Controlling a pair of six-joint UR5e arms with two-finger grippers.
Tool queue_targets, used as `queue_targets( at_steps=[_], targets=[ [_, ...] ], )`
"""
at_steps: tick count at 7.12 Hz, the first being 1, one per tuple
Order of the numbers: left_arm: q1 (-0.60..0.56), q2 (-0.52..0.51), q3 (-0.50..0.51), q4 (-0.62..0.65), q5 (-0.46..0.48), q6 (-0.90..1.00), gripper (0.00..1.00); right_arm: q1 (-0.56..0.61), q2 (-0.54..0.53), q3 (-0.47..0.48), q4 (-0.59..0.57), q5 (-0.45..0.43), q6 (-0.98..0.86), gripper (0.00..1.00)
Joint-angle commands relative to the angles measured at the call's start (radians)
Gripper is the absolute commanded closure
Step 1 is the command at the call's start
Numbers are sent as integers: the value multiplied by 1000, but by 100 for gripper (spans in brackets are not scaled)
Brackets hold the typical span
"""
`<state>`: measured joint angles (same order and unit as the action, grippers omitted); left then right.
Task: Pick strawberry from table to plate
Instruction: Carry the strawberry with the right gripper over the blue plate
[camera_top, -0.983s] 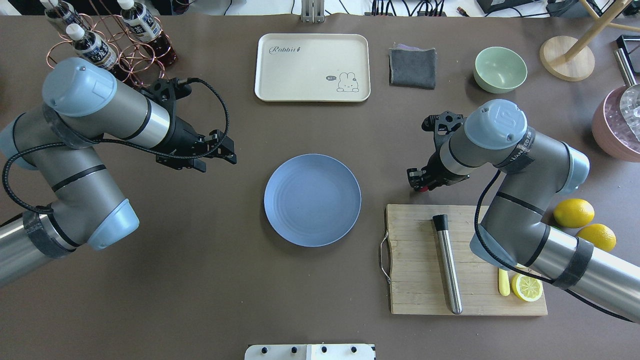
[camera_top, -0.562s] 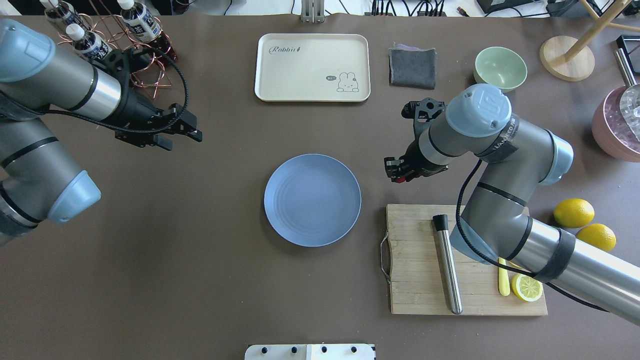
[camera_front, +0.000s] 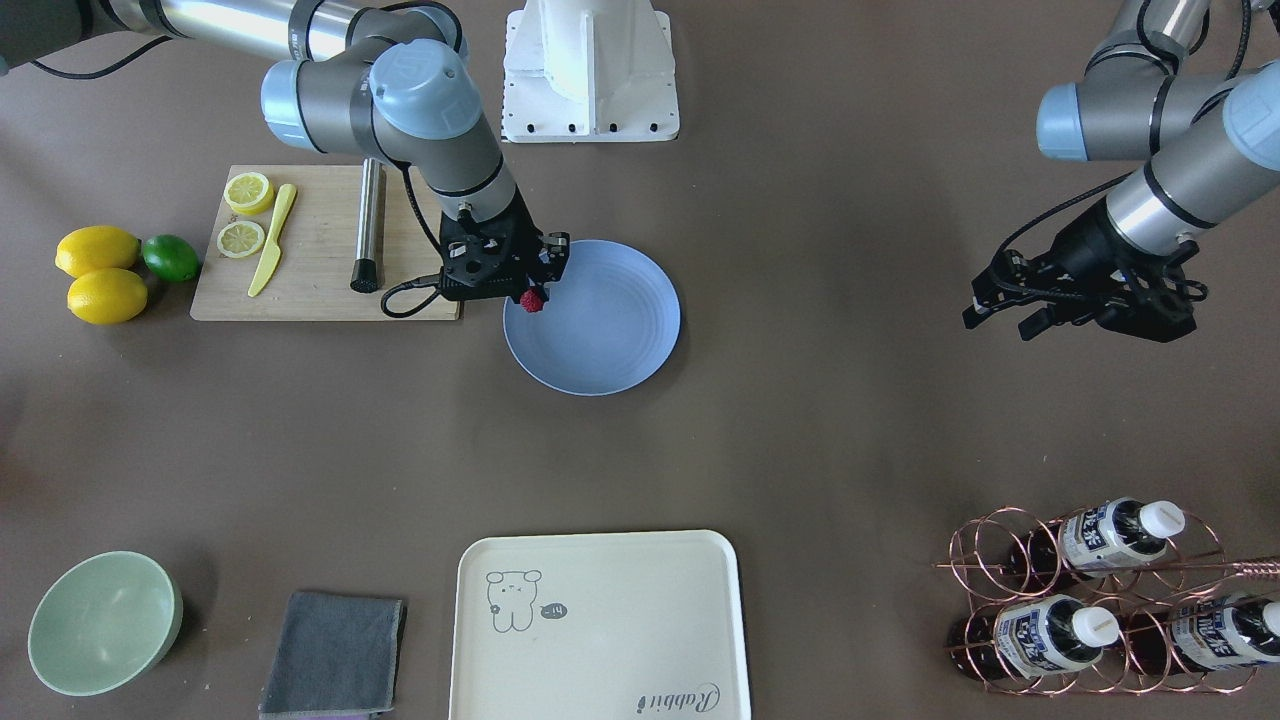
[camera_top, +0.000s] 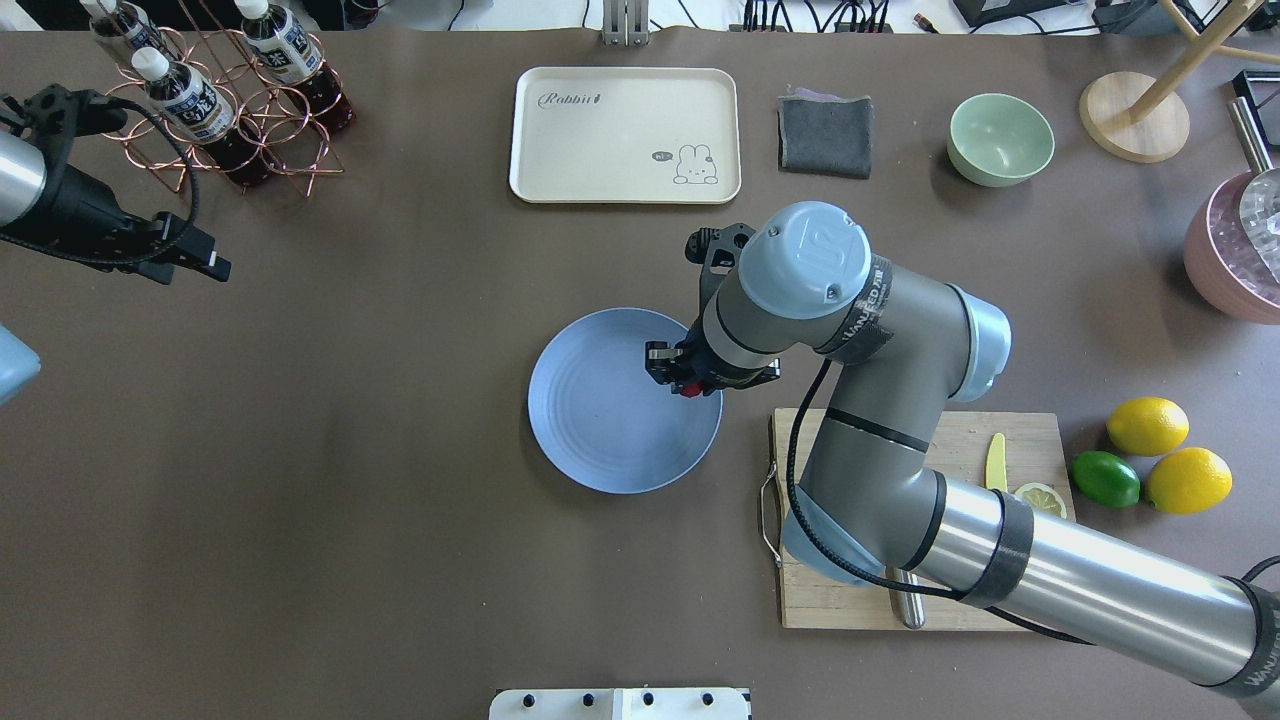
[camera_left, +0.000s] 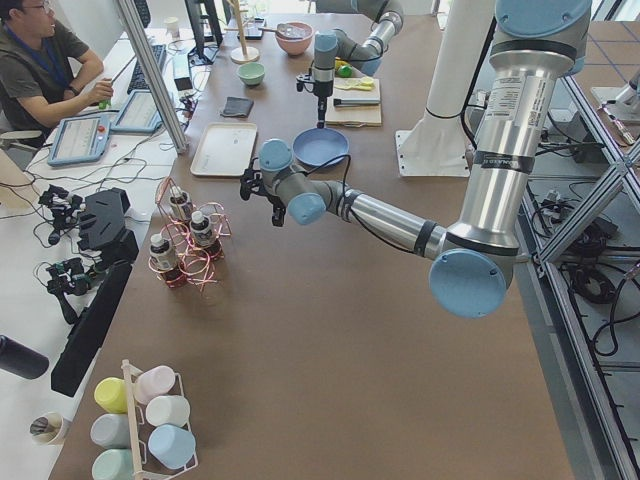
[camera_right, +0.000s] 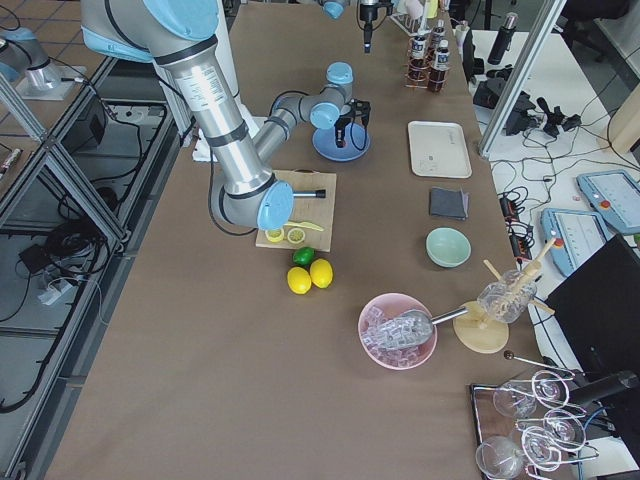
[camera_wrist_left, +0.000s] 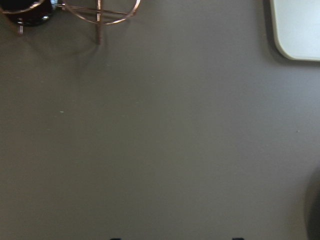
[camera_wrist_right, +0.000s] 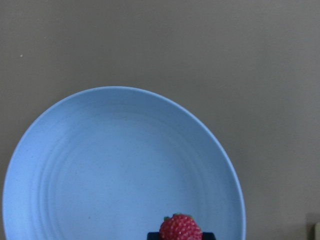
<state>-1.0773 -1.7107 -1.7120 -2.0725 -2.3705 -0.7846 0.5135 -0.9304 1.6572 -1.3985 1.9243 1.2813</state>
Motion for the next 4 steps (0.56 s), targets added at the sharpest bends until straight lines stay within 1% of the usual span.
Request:
queue_targets(
  at_steps=[1, 2, 3, 4],
  targets=[
    [-71, 74, 9, 35, -6, 169, 21, -42, 85, -107, 9, -48, 33, 100],
    [-81, 77, 9, 64, -4, 215, 21, -58, 87, -109, 10, -73, 35, 100],
    [-93, 79, 9, 65, -4, 222, 21, -66, 87, -109, 13, -102, 35, 100],
    [-96, 86, 8, 65, -6, 222, 21, -66, 88, -140, 42, -103, 35, 100]
  ],
)
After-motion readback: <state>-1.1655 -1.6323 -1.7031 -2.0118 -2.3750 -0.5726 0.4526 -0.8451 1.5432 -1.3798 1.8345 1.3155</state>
